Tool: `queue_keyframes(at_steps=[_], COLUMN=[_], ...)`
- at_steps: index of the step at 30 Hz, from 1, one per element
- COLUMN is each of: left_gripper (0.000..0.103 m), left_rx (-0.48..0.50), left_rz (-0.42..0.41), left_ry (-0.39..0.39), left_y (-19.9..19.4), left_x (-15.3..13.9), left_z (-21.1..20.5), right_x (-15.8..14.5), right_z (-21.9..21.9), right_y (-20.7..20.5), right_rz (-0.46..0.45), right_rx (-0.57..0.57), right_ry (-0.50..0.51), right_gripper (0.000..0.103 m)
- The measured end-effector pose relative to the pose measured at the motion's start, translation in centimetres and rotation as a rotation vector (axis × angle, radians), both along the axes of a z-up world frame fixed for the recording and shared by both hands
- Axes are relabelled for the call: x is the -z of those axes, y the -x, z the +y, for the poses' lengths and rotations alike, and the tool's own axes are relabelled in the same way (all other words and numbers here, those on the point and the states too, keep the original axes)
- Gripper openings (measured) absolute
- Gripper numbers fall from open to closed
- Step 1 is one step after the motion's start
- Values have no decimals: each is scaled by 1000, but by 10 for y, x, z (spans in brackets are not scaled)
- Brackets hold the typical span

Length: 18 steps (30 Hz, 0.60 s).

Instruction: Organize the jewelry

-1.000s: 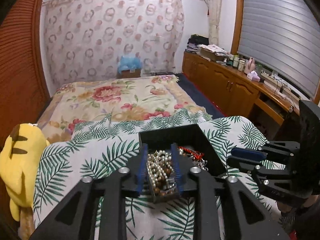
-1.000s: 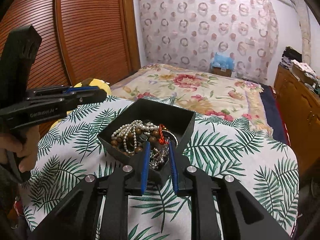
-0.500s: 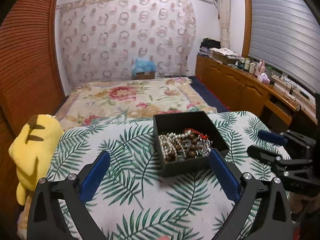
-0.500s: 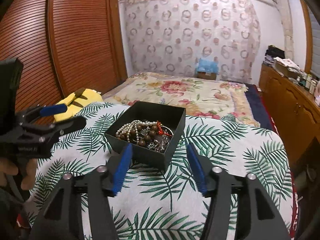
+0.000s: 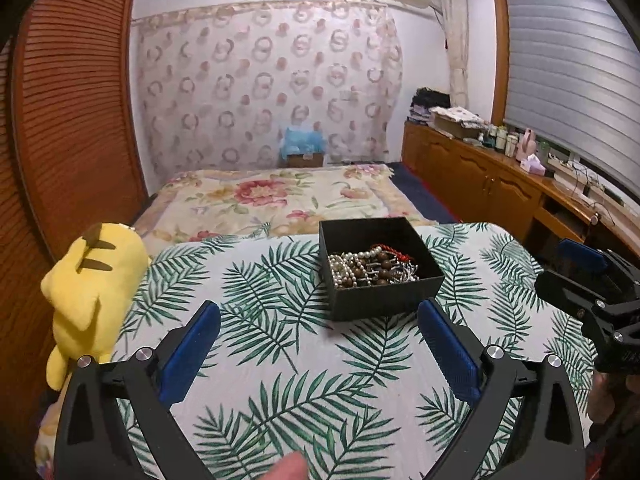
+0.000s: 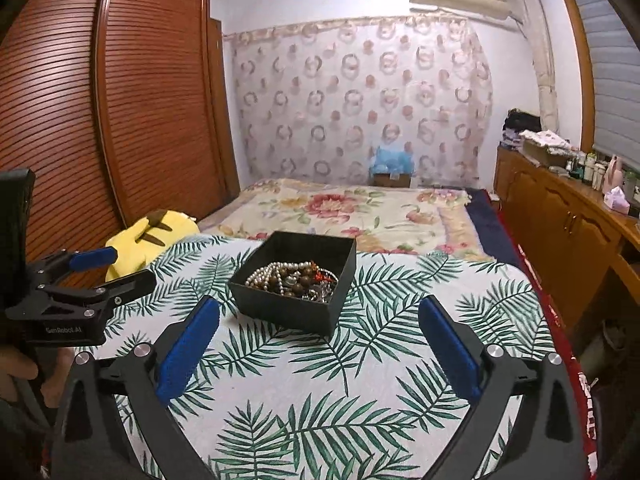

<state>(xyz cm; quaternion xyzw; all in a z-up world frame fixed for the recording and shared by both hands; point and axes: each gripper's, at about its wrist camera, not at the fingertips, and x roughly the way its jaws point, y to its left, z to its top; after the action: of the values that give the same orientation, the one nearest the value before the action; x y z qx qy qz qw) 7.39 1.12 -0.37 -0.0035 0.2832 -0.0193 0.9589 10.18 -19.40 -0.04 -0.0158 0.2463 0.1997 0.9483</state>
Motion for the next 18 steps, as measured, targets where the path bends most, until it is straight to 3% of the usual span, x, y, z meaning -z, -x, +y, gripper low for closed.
queue_keyframes(at_steps=[8, 18], left_gripper=[95, 95], left_rx=[-4, 2], left_rz=[-49, -55], left_ry=[-3, 4], left_y=[23, 30], left_x=[-17, -17], left_z=[-3, -6], right_x=[-13, -11], right_z=[-14, -25], right_y=[19, 21], right_rz=[-53, -58], right_rx=[56, 87], right_ry=[-34, -42], right_gripper=[100, 100])
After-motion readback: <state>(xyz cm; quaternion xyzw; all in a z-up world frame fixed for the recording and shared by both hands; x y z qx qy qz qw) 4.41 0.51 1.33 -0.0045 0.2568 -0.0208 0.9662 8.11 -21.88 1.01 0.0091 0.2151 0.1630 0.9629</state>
